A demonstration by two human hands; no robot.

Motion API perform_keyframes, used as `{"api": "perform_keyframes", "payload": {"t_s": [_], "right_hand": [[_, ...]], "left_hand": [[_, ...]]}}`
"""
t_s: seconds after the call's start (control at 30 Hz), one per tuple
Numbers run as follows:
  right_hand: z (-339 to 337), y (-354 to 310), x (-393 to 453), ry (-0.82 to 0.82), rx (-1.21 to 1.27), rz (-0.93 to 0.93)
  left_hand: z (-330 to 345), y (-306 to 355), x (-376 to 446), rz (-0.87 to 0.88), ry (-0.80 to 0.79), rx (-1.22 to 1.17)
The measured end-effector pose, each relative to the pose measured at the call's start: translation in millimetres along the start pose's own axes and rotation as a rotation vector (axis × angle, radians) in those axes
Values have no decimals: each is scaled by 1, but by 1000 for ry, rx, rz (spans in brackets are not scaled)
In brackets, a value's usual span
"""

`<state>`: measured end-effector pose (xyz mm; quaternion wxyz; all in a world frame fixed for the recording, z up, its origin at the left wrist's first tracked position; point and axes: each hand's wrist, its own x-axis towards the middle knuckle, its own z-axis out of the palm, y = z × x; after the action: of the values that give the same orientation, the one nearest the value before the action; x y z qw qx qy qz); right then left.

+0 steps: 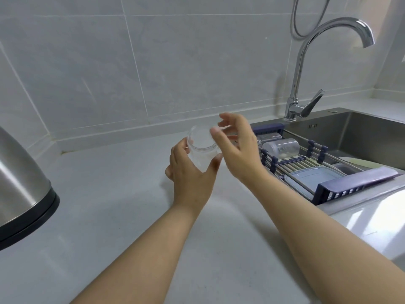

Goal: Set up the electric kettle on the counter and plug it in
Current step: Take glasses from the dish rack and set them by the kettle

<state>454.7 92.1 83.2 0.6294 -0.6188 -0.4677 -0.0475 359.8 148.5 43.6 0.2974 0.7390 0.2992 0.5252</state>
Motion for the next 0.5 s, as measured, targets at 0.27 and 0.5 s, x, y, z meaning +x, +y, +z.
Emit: {"api": "perform_keyframes", "payload": {"t_s": [0.27, 0.5], "right_hand": [[32, -5, -27, -50, 126, -24], [53, -21, -48, -50, 136, -11]], "left_hand": [[-22, -10, 1, -25, 135, -4], [-37, -14, -3, -15, 193, 9]]}}
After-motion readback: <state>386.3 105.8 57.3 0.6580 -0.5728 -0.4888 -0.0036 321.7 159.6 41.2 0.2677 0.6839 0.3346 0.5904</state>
